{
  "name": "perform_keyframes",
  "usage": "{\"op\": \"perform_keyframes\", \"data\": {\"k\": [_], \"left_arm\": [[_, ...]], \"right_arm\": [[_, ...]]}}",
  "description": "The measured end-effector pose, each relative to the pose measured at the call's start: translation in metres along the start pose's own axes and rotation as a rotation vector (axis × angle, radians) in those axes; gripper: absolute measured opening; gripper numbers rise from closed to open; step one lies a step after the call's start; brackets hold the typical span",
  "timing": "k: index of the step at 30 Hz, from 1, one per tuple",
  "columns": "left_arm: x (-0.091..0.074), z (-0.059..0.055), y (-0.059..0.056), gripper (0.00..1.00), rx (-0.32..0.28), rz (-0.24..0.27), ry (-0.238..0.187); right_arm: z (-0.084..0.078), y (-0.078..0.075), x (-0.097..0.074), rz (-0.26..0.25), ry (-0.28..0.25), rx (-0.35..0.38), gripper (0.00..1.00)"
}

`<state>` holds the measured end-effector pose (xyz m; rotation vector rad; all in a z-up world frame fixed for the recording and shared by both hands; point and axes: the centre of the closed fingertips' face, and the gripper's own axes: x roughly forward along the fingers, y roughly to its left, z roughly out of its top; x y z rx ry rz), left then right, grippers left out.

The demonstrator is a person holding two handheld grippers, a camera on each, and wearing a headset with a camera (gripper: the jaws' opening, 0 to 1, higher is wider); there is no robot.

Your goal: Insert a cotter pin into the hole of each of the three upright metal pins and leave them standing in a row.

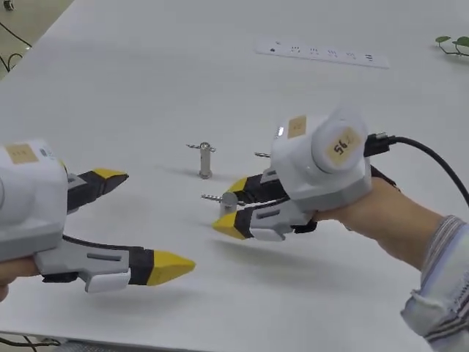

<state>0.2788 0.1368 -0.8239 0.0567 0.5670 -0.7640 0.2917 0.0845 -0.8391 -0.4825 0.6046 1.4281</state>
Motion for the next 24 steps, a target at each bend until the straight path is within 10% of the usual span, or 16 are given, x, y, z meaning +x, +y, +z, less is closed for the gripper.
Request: {"op": "perform_keyframes", "data": {"k": [24], "left_arm": [[-0.011,0.004,-0.005,1.00,-0.020,0.018,0.007]], "right_arm": [[-0.006,-0.005,-0.023,0.015,-0.057,-0.081,0.14]]}}
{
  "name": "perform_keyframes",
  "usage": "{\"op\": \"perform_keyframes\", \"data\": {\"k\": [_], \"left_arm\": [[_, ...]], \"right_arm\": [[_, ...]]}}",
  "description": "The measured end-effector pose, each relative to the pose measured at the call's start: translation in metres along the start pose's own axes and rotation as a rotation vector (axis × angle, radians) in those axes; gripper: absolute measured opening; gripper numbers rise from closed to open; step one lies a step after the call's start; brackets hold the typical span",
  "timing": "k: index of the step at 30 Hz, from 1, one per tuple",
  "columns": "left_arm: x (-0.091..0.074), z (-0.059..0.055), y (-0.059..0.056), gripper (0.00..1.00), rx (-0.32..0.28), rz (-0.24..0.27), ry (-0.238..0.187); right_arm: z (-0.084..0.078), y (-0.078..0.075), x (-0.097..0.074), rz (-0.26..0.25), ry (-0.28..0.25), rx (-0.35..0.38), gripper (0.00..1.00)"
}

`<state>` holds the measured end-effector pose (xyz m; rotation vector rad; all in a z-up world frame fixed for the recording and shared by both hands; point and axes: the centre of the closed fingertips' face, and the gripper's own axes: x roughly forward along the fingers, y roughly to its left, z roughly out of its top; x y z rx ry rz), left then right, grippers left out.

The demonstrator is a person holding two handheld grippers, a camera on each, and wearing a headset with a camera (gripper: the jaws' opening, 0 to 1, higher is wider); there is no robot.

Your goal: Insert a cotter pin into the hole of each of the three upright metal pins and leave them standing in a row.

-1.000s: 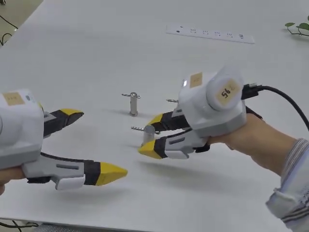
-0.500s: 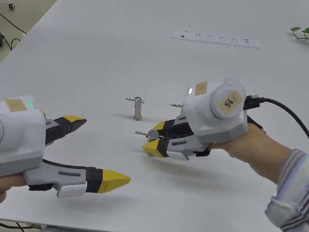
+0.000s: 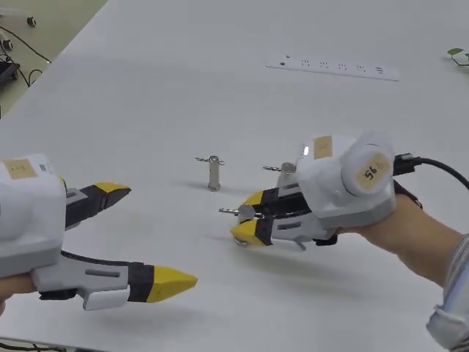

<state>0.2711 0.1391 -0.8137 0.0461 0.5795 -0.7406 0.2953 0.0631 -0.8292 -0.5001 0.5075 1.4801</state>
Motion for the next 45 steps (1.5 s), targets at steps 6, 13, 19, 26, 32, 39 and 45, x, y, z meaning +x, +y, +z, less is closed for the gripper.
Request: {"op": "perform_keyframes", "data": {"k": [6,13,19,26,32,39,45], "left_arm": [[0.001,0.002,-0.003,1.00,0.001,-0.004,0.005],[0.001,0.002,-0.005,1.00,-0.033,0.013,-0.002],[0.002,-0.004,-0.007,1.00,-0.041,0.022,0.013],[0.001,-0.002,-0.014,0.99,-0.009,0.012,0.023],[0.003,-0.001,-0.015,0.99,-0.021,0.015,0.015],[0.002,-0.006,-0.019,0.99,-0.033,0.018,0.030],[0.000,-0.007,-0.025,0.97,-0.044,0.013,0.026]], "right_arm": [[-0.012,0.003,-0.024,0.021,0.012,-0.021,0.14],[-0.034,-0.019,-0.061,-0.048,0.039,-0.003,0.14],[-0.048,-0.037,-0.085,-0.087,0.051,0.002,0.14],[-0.062,-0.056,-0.103,-0.114,0.094,-0.022,0.14],[-0.068,-0.069,-0.109,-0.137,0.095,0.006,0.14],[-0.073,-0.077,-0.111,-0.130,0.095,0.009,0.14],[-0.076,-0.083,-0.111,-0.123,0.088,0.020,0.14]]}}
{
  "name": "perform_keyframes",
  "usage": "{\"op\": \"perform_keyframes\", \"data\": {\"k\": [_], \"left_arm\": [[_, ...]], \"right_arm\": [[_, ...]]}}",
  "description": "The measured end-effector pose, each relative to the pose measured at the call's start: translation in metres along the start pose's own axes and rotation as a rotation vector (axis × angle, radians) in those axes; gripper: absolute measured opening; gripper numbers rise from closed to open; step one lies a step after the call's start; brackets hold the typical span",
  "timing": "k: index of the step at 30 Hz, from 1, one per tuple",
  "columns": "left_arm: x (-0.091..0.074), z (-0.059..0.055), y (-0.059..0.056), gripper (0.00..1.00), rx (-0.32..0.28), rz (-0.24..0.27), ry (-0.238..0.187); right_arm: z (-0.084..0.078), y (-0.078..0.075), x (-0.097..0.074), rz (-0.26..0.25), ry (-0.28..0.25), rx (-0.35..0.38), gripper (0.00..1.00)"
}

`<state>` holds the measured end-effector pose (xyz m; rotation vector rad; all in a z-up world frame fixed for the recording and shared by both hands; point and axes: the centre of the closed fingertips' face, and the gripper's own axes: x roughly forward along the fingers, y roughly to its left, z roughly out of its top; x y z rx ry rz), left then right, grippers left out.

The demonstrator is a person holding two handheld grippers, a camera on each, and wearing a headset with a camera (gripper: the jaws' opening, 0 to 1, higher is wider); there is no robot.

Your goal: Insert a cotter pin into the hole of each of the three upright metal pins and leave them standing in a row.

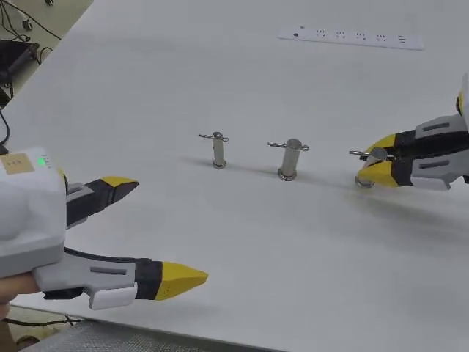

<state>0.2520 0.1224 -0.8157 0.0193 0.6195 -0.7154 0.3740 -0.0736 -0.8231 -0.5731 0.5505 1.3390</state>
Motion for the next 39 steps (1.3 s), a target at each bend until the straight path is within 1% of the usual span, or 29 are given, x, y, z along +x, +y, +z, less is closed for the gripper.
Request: {"op": "perform_keyframes", "data": {"k": [1,6,11,14,15,31,34,36,37,39], "left_arm": [[0.000,0.000,-0.002,0.95,-0.001,-0.001,0.001],[0.002,-0.002,-0.008,0.97,-0.006,-0.014,0.009],[0.003,-0.005,-0.014,0.96,-0.003,-0.031,0.021],[0.004,-0.005,-0.015,0.96,-0.004,-0.032,0.021],[0.004,-0.005,-0.015,0.96,-0.006,-0.032,0.021],[0.006,-0.008,-0.018,0.96,-0.015,-0.045,0.035],[0.006,-0.008,-0.020,0.95,-0.011,-0.055,0.037],[0.006,-0.007,-0.020,0.96,-0.013,-0.055,0.034],[0.006,-0.007,-0.020,0.96,-0.013,-0.054,0.033],[0.006,-0.007,-0.019,0.97,-0.013,-0.052,0.033]], "right_arm": [[-0.001,-0.001,0.001,0.001,-0.001,0.007,0.14],[-0.003,-0.005,0.003,0.003,-0.007,0.014,0.14],[-0.007,-0.004,0.004,0.014,-0.004,0.022,0.14],[-0.010,-0.004,0.004,0.015,0.003,0.018,0.14],[-0.010,-0.004,0.003,0.014,-0.008,0.029,0.14],[-0.011,-0.007,0.002,0.014,-0.044,0.041,0.15],[-0.011,-0.009,0.002,0.010,-0.056,0.068,0.16],[-0.005,-0.009,0.001,0.003,-0.093,0.097,0.18],[-0.001,-0.010,-0.001,-0.003,-0.103,0.097,0.20],[0.002,-0.011,-0.002,-0.017,-0.108,0.093,0.25]]}}
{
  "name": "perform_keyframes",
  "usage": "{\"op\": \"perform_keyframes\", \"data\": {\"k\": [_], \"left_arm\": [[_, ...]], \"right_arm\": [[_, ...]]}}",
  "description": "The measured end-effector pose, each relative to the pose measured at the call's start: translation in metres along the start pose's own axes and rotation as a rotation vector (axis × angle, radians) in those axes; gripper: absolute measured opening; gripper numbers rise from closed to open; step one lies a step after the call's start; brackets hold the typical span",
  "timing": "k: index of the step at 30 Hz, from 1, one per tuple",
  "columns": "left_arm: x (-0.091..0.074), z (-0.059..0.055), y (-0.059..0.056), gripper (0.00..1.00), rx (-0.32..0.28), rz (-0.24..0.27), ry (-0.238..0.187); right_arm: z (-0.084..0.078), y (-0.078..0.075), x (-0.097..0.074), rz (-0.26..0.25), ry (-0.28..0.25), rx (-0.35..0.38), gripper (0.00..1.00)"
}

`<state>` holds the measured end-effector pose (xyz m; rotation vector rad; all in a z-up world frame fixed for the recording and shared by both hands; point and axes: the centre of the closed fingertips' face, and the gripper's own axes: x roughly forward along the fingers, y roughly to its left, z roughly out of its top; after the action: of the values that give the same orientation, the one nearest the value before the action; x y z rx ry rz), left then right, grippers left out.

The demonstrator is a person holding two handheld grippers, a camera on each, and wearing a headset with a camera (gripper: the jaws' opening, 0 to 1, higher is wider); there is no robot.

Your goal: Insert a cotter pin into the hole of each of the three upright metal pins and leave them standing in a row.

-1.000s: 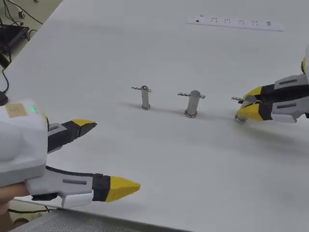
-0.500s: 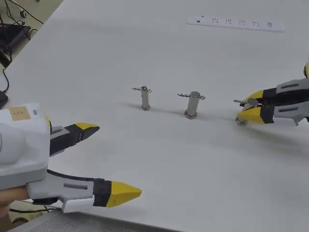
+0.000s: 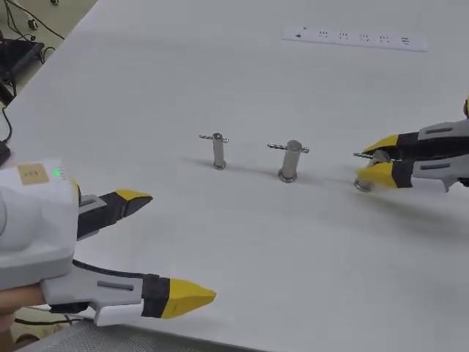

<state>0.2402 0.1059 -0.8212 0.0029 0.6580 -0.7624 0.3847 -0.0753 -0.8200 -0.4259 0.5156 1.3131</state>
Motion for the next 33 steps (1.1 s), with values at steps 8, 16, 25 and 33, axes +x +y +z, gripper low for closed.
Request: {"op": "perform_keyframes", "data": {"k": [8,16,25,33], "left_arm": [[0.005,0.004,-0.001,0.96,0.014,-0.023,-0.001],[0.010,0.009,0.001,0.98,0.029,-0.039,0.003],[0.013,0.021,0.008,0.99,0.020,-0.037,-0.032],[0.012,0.023,0.012,0.99,-0.001,-0.031,-0.044]], "right_arm": [[0.015,0.001,-0.005,-0.045,-0.097,0.080,0.27],[0.025,0.009,-0.016,-0.124,-0.138,0.103,0.37],[0.017,0.011,-0.028,-0.215,-0.170,0.227,0.50],[0.012,0.025,-0.040,-0.250,-0.181,0.288,0.59]]}}
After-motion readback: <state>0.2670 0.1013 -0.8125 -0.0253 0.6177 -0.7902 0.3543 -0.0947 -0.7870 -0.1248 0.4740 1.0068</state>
